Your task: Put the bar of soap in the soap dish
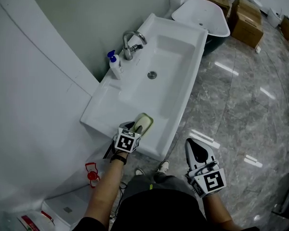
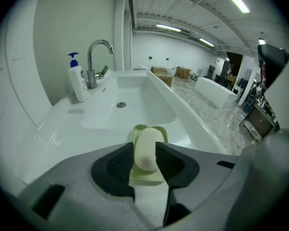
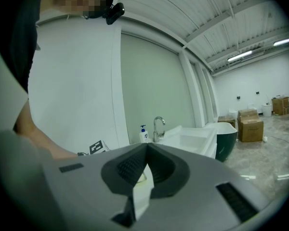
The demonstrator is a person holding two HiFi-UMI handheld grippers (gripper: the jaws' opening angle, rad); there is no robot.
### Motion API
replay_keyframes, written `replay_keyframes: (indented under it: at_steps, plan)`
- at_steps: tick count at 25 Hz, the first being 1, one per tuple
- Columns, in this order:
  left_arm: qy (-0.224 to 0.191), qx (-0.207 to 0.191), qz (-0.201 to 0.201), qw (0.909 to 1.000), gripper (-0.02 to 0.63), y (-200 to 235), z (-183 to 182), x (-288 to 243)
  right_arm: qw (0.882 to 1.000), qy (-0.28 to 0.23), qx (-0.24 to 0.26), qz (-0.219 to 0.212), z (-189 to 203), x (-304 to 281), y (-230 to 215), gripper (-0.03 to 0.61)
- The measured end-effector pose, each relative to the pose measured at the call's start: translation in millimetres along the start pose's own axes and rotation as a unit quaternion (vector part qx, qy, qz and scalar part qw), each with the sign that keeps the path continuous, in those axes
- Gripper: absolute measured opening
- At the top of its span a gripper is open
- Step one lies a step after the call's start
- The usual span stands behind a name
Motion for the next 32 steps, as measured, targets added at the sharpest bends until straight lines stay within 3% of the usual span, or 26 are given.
replay_keyframes:
  at_steps: [3, 9, 21, 32]
  plan:
    - [-0.005, -0.004, -0.01, 0.9999, 0.073, 0, 2, 3, 1.0, 0.0, 0.002, -0.006, -1, -5, 5, 0.011]
    - [-0.036, 0.002, -0.028, 0.9989, 0.024, 6, -8, 17, 1.0, 0.001, 0.007, -0.022, -4, -12, 16, 0.011]
    - [-0.124, 0.031, -0.045, 0.9907, 0.02, 30, -47, 60, 0.999, -0.002, 0.027, -0.041, -13, -30, 42, 0.011]
    - [-0.231, 0.016, -0.044, 0.9719, 0.02, 54, -102, 127, 0.997, -0.009, 0.058, -0.048, -31, -56, 64, 0.011]
Point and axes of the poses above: the fingertips, and each gripper's own axes: x backward along the fingers, y to its left, z out of its underside, the point moved 3 cm from there along x, backward along the fingers, and after that the axes turned 12 degrees about -y, right-handed, at the moved point
